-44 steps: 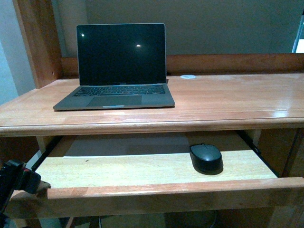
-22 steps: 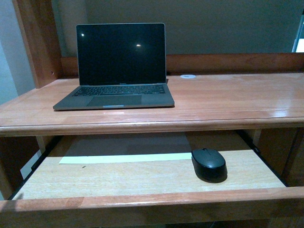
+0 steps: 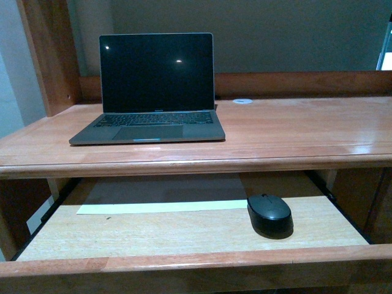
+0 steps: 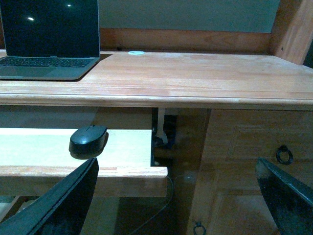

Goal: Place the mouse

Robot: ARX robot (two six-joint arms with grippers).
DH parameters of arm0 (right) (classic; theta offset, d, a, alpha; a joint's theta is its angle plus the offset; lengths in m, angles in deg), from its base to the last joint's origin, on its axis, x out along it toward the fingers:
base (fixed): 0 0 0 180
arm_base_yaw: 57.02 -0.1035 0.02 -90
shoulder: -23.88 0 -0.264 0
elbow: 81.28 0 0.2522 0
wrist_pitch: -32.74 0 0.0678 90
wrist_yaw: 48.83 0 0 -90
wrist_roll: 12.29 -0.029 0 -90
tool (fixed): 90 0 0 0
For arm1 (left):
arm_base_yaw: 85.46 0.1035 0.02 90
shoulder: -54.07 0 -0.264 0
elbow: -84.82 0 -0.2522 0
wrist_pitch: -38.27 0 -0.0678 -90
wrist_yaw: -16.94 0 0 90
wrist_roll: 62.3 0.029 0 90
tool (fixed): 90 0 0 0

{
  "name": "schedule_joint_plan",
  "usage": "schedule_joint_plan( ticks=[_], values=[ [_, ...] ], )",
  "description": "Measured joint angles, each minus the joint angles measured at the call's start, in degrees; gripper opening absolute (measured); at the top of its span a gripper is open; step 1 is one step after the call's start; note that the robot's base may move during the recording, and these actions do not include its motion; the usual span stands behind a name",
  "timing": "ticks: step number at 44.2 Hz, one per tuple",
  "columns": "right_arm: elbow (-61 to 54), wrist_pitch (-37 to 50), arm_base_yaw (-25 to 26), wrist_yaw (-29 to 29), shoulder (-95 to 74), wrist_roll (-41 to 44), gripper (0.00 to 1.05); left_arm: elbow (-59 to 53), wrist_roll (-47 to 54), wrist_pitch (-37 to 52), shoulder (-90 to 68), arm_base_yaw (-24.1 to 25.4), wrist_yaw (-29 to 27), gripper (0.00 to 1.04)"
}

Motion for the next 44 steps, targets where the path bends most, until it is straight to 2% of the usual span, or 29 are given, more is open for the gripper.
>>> schedule_joint_plan(
  ticks=[7, 39, 42, 44],
  values=[
    [0.0, 0.0, 0.0, 0.0, 0.0, 0.0, 0.98, -3.8, 0.1, 0.3, 4.6, -0.1, 0.0, 0.01],
    [0.0, 0.0, 0.0, 0.0, 0.0, 0.0, 0.98, -14.4, 0.4, -11.2, 25.8, 0.0, 0.0, 0.02],
    [0.0, 0.0, 0.0, 0.0, 0.0, 0.0, 0.98, -16.2, 0.4, -8.4, 26.5, 0.0, 0.0, 0.02],
    [0.0, 0.0, 0.0, 0.0, 0.0, 0.0, 0.98, -16.3, 0.4, -10.8, 27.4, 0.0, 0.0, 0.02]
  ],
)
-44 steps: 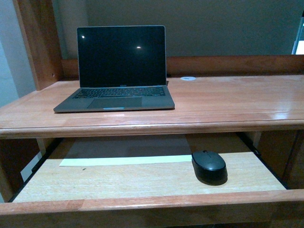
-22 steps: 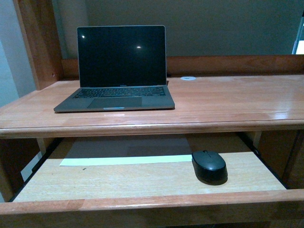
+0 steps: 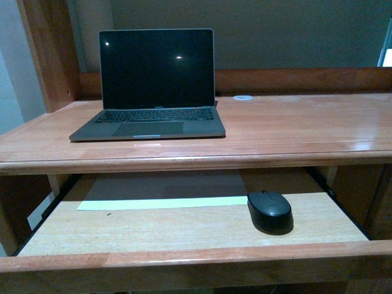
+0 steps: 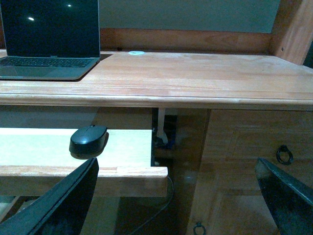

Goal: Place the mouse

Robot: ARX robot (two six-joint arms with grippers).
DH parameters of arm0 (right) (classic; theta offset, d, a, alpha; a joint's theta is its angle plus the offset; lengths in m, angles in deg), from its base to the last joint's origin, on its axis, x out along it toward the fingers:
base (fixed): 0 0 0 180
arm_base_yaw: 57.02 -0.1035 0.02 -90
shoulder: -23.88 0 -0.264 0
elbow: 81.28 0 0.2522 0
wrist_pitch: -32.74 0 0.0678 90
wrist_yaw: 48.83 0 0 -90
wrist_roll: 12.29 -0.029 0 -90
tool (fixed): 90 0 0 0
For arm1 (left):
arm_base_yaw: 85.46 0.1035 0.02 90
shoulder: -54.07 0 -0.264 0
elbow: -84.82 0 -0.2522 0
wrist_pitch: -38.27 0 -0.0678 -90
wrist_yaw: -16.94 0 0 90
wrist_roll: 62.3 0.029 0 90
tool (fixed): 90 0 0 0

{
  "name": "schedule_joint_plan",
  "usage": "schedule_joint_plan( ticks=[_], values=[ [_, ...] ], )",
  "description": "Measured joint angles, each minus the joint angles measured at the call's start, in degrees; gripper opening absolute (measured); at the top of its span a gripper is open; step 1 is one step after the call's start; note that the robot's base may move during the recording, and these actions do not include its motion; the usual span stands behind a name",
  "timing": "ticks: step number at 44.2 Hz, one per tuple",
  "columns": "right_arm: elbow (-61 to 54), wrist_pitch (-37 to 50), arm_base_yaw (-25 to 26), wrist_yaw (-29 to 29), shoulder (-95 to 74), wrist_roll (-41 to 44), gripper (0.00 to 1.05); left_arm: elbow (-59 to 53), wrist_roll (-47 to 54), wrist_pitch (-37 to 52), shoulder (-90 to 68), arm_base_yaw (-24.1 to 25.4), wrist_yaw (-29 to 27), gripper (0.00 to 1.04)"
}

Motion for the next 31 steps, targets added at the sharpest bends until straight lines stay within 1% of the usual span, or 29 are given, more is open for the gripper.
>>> schedule_joint_plan(
  ticks=[16, 22, 31],
  values=[
    [0.0, 0.0, 0.0, 0.0, 0.0, 0.0, 0.98, 0.0, 0.0, -12.3, 13.2, 0.0, 0.0, 0.02],
    [0.0, 0.0, 0.0, 0.0, 0.0, 0.0, 0.98, 0.0, 0.0, -15.6, 16.5, 0.0, 0.0, 0.02],
    [0.0, 0.0, 0.0, 0.0, 0.0, 0.0, 0.98, 0.0, 0.0, -18.1, 19.0, 0.0, 0.0, 0.02]
  ],
)
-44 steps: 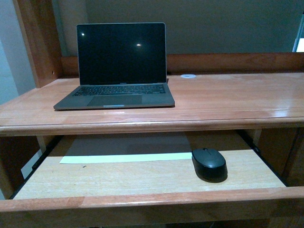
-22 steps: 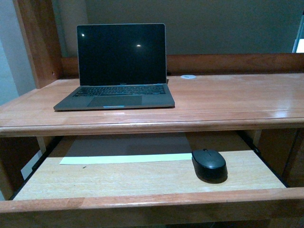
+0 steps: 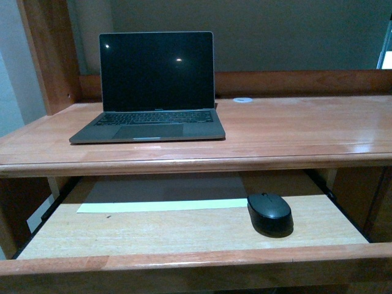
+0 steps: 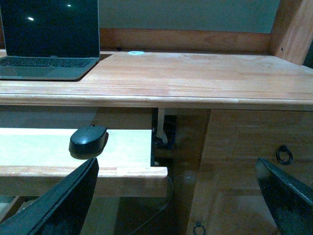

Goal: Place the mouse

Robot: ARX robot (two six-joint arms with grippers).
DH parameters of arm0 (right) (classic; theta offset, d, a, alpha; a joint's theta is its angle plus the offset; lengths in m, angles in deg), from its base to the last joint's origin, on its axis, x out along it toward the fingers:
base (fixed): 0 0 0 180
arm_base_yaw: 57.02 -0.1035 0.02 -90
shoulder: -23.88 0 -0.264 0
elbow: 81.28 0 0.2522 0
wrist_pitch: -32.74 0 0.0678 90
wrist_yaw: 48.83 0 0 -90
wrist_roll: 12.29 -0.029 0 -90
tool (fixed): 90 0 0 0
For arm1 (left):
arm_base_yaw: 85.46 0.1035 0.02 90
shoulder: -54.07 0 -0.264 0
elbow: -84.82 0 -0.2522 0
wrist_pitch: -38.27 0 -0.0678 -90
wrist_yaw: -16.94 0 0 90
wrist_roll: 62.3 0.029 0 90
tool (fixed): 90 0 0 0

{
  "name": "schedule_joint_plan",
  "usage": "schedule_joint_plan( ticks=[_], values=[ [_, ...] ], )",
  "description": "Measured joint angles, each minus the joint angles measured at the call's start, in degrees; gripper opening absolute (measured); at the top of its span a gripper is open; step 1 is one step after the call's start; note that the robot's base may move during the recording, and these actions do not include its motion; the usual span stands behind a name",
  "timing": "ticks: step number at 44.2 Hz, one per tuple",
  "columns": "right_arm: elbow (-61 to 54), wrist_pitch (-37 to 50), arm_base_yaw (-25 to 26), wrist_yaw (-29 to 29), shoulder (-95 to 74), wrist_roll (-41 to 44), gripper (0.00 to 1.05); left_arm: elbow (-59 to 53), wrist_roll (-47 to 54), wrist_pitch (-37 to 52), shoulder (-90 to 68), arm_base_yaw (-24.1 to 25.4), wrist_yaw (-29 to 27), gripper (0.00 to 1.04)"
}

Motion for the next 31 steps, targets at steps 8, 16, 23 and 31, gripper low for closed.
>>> schedule_joint_plan(
  ticks=[8, 16, 23, 31],
  values=[
    [0.0, 0.0, 0.0, 0.0, 0.0, 0.0, 0.98, 0.3, 0.0, -9.0, 9.6, 0.0, 0.0, 0.02],
    [0.0, 0.0, 0.0, 0.0, 0.0, 0.0, 0.98, 0.0, 0.0, -9.7, 9.6, 0.0, 0.0, 0.06],
    [0.8, 9.7, -0.7, -1.6, -8.3, -2.4, 0.98, 0.0, 0.0, -9.9, 9.6, 0.0, 0.0, 0.38],
    [3.3, 20.8, -6.3, -1.2, -25.9, -5.3, 0.98, 0.0, 0.0, -9.9, 9.6, 0.0, 0.0, 0.62]
  ],
)
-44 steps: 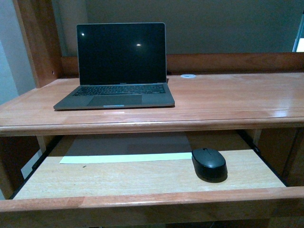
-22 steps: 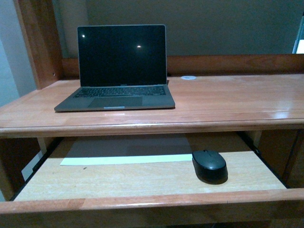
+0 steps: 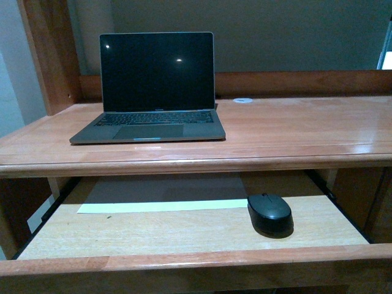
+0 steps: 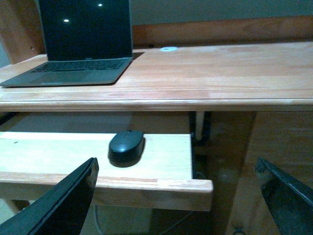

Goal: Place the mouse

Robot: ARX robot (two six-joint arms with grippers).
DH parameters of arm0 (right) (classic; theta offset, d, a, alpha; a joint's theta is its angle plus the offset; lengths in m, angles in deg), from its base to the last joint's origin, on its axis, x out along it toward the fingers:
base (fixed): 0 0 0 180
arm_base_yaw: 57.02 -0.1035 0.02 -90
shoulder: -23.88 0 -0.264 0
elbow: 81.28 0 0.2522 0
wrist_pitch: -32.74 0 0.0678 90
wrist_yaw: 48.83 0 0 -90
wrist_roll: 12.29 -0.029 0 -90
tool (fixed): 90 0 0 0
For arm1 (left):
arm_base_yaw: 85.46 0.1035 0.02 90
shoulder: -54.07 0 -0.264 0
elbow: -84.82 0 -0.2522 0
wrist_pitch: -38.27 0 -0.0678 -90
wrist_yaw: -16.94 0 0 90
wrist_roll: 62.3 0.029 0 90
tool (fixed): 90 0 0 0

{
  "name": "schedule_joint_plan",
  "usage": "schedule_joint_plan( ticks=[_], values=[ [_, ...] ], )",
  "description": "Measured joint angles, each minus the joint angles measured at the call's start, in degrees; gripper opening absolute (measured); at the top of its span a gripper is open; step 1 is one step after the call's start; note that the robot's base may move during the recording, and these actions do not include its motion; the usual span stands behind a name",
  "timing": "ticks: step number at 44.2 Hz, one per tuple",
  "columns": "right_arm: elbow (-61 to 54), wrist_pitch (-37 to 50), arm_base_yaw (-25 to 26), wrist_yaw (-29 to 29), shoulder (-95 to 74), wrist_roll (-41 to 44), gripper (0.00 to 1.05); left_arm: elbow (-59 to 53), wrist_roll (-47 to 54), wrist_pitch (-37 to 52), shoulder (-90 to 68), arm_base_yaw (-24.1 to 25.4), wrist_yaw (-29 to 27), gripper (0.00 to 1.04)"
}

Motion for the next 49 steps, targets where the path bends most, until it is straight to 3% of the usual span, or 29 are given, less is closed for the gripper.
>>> schedule_joint_plan(
  ticks=[13, 26, 49],
  values=[
    [11.5, 14.7, -9.5, 1.7, -28.7, -4.9, 0.98, 0.0, 0.0, 0.0, 0.0, 0.0, 0.0, 0.99],
    [27.1, 14.4, -14.3, 5.8, -56.2, -7.7, 0.98, 0.0, 0.0, 0.0, 0.0, 0.0, 0.0, 0.98],
    [32.0, 14.2, -17.7, 6.7, -65.4, -9.2, 0.98, 0.0, 0.0, 0.0, 0.0, 0.0, 0.0, 0.98]
  ],
)
